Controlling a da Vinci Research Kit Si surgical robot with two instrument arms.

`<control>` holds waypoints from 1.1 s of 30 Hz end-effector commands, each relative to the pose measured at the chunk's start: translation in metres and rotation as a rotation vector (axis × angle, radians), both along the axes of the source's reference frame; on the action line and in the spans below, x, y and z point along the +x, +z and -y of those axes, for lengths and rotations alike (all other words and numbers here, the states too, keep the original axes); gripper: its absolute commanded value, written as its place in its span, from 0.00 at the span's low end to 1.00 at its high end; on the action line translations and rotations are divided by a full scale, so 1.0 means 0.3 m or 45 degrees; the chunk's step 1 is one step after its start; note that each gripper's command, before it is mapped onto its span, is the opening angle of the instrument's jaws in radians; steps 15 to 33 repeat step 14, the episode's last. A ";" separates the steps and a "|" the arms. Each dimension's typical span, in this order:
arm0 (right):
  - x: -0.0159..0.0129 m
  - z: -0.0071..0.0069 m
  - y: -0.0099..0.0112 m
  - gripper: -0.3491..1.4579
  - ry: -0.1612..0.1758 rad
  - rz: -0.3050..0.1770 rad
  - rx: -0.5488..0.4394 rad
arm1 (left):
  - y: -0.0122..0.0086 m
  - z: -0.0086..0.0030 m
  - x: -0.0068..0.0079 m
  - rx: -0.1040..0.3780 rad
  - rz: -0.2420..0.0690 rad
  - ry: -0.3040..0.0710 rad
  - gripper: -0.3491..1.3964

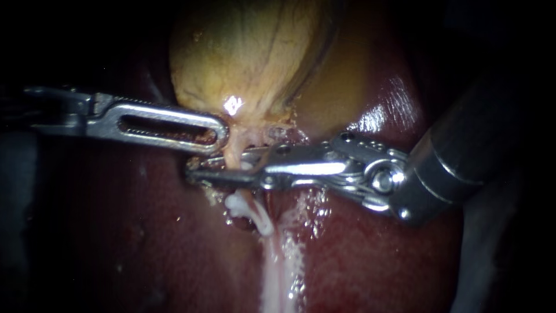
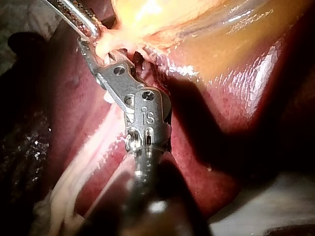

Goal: Clipping third clip left tube

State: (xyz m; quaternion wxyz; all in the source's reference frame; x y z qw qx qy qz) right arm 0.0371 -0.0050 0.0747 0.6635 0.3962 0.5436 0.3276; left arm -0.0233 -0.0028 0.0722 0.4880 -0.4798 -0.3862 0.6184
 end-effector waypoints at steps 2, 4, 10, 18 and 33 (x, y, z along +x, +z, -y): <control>0.0002 0.0009 0.0005 0.00 -0.006 0.006 0.006 | 0.0000 0.0000 0.0000 0.000 0.000 0.000 0.00; 0.0003 0.0011 0.0008 0.00 -0.009 0.004 0.006 | 0.0000 0.0000 0.0001 0.000 0.000 0.000 0.00; 0.0001 0.0012 0.0013 0.00 -0.008 0.005 0.013 | 0.0006 -0.0004 0.0002 0.000 0.001 0.001 0.00; -0.0002 0.0011 0.0014 0.00 -0.008 0.005 0.013 | 0.0006 -0.0004 0.0002 0.000 0.001 0.001 0.00; -0.0002 0.0011 0.0014 0.00 -0.008 0.005 0.013 | 0.0006 -0.0004 0.0002 0.000 0.001 0.001 0.00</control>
